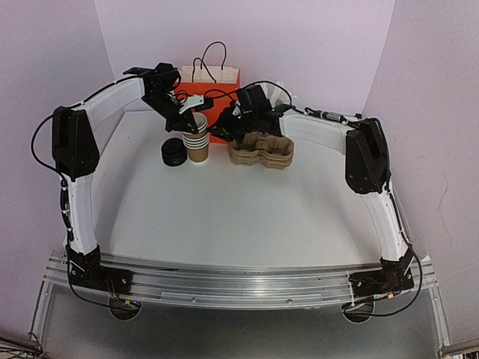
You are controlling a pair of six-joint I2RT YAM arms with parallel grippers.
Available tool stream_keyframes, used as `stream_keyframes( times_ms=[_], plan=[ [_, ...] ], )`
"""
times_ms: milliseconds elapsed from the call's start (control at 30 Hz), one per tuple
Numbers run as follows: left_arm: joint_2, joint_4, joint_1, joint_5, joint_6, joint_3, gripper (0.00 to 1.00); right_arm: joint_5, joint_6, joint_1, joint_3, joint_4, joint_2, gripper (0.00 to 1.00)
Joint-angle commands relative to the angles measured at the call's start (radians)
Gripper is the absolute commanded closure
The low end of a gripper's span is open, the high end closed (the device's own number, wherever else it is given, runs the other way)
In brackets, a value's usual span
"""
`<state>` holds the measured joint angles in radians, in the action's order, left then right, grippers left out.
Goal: Pack the takeout coffee
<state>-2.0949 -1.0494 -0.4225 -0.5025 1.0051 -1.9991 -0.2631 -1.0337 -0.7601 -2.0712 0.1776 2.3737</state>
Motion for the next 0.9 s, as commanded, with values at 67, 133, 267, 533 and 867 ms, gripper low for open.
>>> stream_keyframes(
  times_ms=[67,133,267,533,867],
  plan=[
    [-0.026,-0.051,-0.003,-0.014,-0.021,-0.054,1.00,-0.018,-0.015,-0.007,0.025,-0.032,-0.032,0.82],
    [-0.027,-0.045,-0.003,-0.020,-0.022,-0.056,1.00,-0.019,-0.022,-0.007,0.010,-0.036,-0.016,0.82],
    [-0.030,-0.041,-0.003,-0.026,-0.026,-0.066,1.00,-0.026,-0.045,-0.008,-0.018,-0.047,0.019,0.82],
    [-0.038,-0.044,-0.002,-0.032,-0.026,-0.071,1.00,-0.032,-0.065,-0.011,-0.053,-0.064,0.055,0.81],
    [-0.045,-0.061,-0.006,-0.057,0.001,-0.081,1.00,-0.016,-0.078,-0.012,-0.082,-0.073,0.100,0.81]
  ],
)
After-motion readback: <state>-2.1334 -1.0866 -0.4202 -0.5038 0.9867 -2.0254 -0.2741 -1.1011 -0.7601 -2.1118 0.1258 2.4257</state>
